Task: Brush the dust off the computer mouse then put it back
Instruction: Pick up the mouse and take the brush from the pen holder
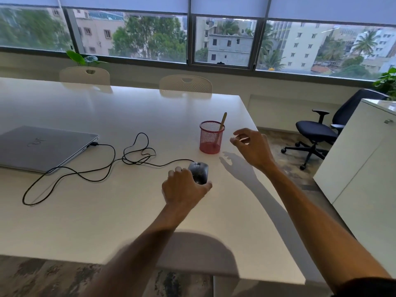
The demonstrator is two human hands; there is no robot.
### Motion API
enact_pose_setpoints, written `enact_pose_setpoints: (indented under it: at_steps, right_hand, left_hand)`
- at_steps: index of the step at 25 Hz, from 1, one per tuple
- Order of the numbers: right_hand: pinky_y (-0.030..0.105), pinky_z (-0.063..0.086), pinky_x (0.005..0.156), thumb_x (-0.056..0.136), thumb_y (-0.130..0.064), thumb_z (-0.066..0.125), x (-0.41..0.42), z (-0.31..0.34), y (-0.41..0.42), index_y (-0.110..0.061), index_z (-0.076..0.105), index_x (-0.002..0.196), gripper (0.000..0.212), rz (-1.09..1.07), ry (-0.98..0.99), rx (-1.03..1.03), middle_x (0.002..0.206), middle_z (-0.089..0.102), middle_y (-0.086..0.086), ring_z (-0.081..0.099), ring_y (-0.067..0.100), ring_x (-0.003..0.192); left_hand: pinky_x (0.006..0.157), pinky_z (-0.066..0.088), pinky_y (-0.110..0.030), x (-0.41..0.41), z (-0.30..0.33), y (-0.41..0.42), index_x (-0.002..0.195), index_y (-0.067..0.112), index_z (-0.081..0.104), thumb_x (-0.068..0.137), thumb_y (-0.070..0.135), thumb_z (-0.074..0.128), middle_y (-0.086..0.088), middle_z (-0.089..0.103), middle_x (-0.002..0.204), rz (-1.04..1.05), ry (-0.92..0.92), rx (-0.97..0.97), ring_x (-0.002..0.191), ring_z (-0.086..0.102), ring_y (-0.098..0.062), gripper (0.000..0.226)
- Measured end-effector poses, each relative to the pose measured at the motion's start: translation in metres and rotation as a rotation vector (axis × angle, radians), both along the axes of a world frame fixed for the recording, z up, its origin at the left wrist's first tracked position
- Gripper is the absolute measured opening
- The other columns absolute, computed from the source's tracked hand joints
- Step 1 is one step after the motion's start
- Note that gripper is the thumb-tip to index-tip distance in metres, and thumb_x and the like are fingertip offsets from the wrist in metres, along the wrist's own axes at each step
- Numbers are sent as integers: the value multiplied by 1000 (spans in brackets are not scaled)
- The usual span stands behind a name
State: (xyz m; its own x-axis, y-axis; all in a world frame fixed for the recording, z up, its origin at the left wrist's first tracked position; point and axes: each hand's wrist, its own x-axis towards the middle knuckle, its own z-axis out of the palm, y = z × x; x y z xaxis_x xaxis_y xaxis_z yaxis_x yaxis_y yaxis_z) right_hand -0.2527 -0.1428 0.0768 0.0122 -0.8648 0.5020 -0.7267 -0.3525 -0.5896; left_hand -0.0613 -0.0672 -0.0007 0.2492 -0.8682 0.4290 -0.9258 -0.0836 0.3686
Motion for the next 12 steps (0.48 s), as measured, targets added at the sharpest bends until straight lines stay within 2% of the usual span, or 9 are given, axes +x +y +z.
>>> enact_pose_setpoints:
  at_steps: [3,6,9,12]
  right_hand:
    - [32,54,87,93,-31,70,3,6,-30,-5,66,123,40,-8,-23,-18,113,74,11,73,25,96]
    - [44,53,97,93,-41,67,12,10,-61,-6,54,139,59,-48,-23,45,132,65,12,69,28,108]
    - [45,47,99,94,-52,60,20,14,-88,-8,44,147,70,-94,19,141,140,58,13,59,32,124]
    - [37,47,92,95,-53,59,25,17,-108,-9,55,139,62,-101,7,192,133,63,13,60,32,122]
  left_hand:
    - [56,33,-26,0,2,1,87,16,64,58,80,60,4,56,78,17,-6,-2,72,47,-12,70]
    - [55,34,-24,3,6,3,83,18,64,57,77,60,7,53,73,31,26,11,66,47,-11,65]
    - [54,33,-22,6,11,8,81,23,63,58,79,55,9,58,74,44,40,6,63,52,-9,62]
    - [51,29,-20,8,18,17,77,26,62,58,82,50,12,56,71,53,34,-22,60,50,-7,60]
